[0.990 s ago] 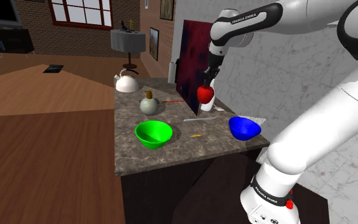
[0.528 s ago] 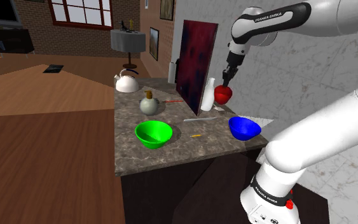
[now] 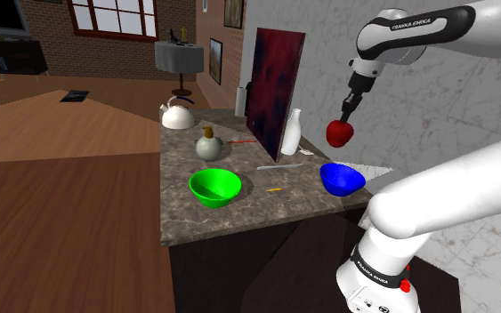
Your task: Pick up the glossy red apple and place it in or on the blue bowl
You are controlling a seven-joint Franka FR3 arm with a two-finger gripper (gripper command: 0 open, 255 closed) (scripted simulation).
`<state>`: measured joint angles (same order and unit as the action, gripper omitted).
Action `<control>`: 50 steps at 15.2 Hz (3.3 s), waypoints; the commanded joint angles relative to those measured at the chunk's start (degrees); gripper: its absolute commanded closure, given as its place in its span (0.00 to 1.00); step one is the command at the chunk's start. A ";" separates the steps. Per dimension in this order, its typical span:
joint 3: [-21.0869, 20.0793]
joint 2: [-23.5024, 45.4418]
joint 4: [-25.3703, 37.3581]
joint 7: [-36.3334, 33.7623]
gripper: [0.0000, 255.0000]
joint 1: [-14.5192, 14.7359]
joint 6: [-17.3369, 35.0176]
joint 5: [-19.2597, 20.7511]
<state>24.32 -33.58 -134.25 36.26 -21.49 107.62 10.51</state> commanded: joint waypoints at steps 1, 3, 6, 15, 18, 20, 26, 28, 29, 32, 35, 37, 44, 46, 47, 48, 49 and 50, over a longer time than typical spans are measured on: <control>1.56 -1.74 -0.10 2.35 1.00 -1.32 -1.45 1.23; 3.30 -2.86 0.32 4.81 1.00 -2.53 -2.70 2.38; 4.96 -3.60 0.09 6.86 1.00 -3.52 -2.95 3.43; 6.72 -3.06 -6.29 6.95 1.00 -3.99 4.00 4.63; 7.40 -2.59 -8.24 7.02 1.00 -4.09 6.41 5.01; 7.88 -2.20 -9.49 7.09 1.00 -4.14 8.05 5.26; 9.45 -0.59 -12.98 7.35 1.00 -4.17 13.15 5.95; 10.02 0.10 -14.05 7.47 1.00 -4.13 14.91 6.14; 10.31 0.48 -14.57 7.53 1.00 -4.10 15.81 6.23; 10.84 1.20 -15.48 7.66 1.00 -4.03 17.43 6.37; 10.85 1.21 -15.48 7.67 1.00 -4.03 17.43 6.37; 10.85 1.21 -15.48 7.67 1.00 -4.03 17.43 6.37; 10.84 1.20 -15.48 7.67 0.00 -4.03 17.43 6.37; 9.44 -1.02 -13.10 7.45 0.00 -4.42 12.85 6.13; 8.78 -1.95 -11.80 7.40 0.00 -4.54 10.63 5.94; 8.28 -2.59 -10.72 7.37 0.00 -4.61 8.92 5.77; 8.28 -2.59 -10.72 7.37 0.00 -4.62 8.92 5.76; 8.28 -2.60 -10.73 7.37 0.00 -4.63 8.91 5.76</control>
<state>32.65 -36.00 -145.25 43.56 -26.05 117.02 16.28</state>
